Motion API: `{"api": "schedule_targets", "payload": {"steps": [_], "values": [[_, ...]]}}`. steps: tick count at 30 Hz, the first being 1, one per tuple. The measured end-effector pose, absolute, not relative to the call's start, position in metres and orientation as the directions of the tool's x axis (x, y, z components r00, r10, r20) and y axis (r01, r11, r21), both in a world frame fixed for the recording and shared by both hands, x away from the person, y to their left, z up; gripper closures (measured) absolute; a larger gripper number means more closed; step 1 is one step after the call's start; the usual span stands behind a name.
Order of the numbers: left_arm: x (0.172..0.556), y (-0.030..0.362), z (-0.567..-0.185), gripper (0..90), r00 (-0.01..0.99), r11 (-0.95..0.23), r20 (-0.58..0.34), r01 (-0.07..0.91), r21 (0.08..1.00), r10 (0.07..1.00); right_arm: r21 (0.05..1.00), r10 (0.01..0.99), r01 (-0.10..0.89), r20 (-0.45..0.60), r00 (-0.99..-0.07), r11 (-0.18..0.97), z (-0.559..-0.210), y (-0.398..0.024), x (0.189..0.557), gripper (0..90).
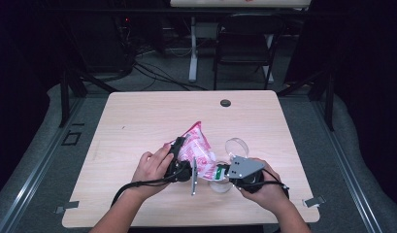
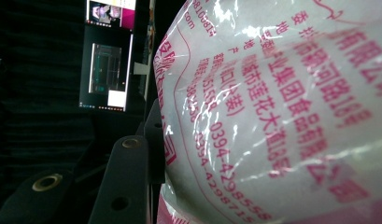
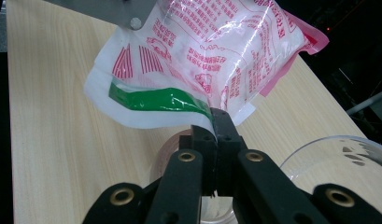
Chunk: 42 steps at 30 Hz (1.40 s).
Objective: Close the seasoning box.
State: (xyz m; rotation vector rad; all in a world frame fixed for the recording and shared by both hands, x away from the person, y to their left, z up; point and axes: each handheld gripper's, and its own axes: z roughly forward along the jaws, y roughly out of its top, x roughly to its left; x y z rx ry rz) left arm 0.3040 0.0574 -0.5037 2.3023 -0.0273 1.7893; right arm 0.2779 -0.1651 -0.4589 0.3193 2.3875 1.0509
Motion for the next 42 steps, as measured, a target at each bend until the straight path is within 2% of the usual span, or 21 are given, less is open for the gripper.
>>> {"api": "schedule_targets", "payload": {"steps": [42], "values": [[0.3023,0.0535,-0.497,60.5,0.226,-0.977,0.97,-0.169,0.127,0.087,0.74,0.409,0.011,-0.359,-0.839,0.672,-0.458,-0.1679,0.2769,90.0]]}}
